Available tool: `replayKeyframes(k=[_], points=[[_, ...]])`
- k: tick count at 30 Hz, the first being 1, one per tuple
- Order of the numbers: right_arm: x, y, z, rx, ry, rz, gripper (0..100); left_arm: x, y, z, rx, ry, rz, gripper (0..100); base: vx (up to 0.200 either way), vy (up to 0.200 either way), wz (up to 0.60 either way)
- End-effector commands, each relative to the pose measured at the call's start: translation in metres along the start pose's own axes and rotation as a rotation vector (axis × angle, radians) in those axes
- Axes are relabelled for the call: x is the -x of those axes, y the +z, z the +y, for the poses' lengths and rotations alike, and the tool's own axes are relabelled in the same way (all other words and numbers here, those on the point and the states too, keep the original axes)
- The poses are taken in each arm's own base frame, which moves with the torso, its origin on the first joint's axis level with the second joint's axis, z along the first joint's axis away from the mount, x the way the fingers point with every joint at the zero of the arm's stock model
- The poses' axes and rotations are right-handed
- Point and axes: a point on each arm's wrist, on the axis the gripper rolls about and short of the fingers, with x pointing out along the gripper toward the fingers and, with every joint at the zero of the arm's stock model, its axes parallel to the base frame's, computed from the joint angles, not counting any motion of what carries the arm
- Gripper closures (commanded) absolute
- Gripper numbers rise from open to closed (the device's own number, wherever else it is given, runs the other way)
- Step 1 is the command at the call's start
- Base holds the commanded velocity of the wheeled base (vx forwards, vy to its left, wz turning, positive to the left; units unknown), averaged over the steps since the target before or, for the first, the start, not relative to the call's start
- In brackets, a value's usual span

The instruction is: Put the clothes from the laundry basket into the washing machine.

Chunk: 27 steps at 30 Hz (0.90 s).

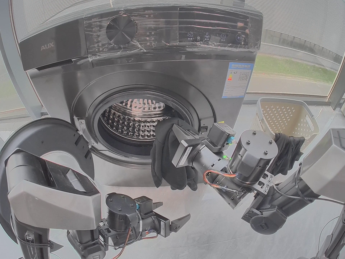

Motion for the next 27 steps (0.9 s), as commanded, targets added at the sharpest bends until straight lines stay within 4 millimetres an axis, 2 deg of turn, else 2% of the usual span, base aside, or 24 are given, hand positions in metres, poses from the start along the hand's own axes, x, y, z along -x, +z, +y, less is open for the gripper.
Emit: replayKeyframes(k=[1,6,11,27], points=[[0.002,-0.001,0.004,-0.004,0.011,0.003,100,-0.016,0.013,-0.003,0.031,-0.019,-0.078,0,0.0,0.0,0.0],[0.003,-0.001,0.005,-0.005,0.016,0.003,100,-0.029,0.021,-0.003,0.066,-0.02,-0.13,0,0.0,0.0,0.0],[0.002,-0.001,0.005,-0.005,0.017,0.002,100,-0.04,0.031,0.001,0.079,0.052,-0.205,0,0.0,0.0,0.0],[0.003,-0.002,0.007,-0.011,0.02,0.002,100,-0.046,0.038,0.013,0.094,0.14,-0.257,0,0.0,0.0,0.0]])
